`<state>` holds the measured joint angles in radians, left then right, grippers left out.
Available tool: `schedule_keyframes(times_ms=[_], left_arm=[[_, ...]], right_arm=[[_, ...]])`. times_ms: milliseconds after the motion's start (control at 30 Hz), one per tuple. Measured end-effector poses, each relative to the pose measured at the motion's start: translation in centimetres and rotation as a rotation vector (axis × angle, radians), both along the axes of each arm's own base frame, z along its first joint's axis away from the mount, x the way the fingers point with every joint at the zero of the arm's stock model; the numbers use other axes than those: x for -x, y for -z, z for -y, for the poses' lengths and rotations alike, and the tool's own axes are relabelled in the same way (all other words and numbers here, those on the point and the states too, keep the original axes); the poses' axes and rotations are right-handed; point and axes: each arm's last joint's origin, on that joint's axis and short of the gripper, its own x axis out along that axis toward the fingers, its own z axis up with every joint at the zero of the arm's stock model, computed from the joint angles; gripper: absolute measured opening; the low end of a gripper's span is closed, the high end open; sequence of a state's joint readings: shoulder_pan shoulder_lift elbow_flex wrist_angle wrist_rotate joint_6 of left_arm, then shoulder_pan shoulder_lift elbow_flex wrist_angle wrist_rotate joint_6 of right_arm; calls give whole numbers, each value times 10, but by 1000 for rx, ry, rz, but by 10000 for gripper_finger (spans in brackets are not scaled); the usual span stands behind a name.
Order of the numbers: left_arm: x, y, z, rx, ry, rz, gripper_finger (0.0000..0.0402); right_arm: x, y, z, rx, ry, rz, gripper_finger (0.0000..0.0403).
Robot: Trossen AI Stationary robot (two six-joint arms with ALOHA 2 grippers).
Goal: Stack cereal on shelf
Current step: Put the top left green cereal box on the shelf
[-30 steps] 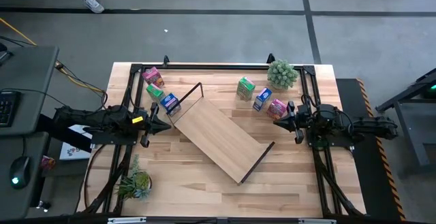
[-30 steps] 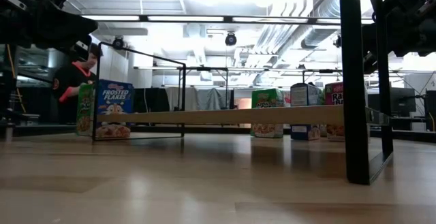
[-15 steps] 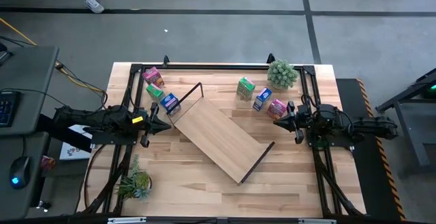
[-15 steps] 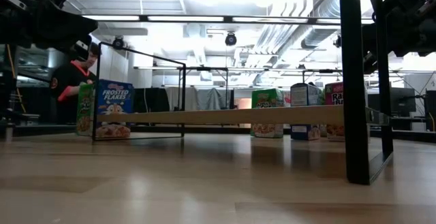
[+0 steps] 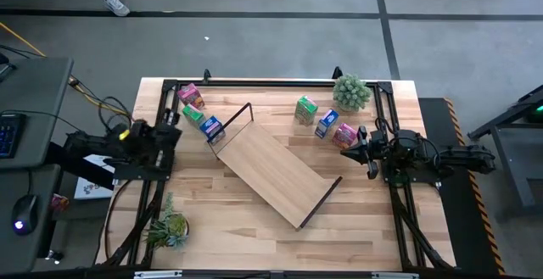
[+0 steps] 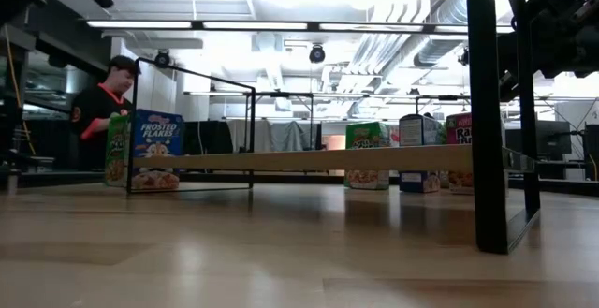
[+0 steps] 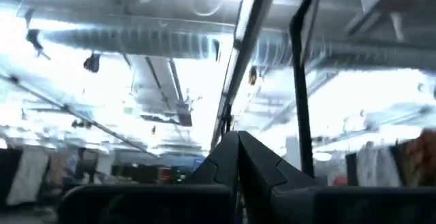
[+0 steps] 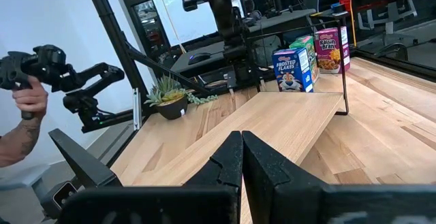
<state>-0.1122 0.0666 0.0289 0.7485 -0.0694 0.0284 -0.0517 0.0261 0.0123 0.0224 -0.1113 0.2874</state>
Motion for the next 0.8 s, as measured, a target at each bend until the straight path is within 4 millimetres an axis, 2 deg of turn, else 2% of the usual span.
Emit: schedule_keyframes(times_ms=[100,200,367,467,567,667,733,800], left_arm=[[-11,-7,-3,51,-100,-145,3],[-26,-26,-8,70,-292,-369,23],[-39,-85,-26,69,-691,-838,99],[-43,-120,-39,123,-826,-1068,152],[-48,-145,-55,259,-932,-1242,195],[-55,-154,-72,372,-1000,-1423,224],[-61,-151,-85,438,-1027,-1559,235],[-65,-142,-96,433,-998,-1745,238]], right_arm=[[0,0,0,0,0,0,0],[0,0,0,0,0,1,0],[0,0,0,0,0,0,0],[0,0,0,0,0,0,0],[0,0,0,0,0,0,0],[0,0,0,0,0,0,0],[0,0,0,0,0,1,0],[0,0,0,0,0,1,0]])
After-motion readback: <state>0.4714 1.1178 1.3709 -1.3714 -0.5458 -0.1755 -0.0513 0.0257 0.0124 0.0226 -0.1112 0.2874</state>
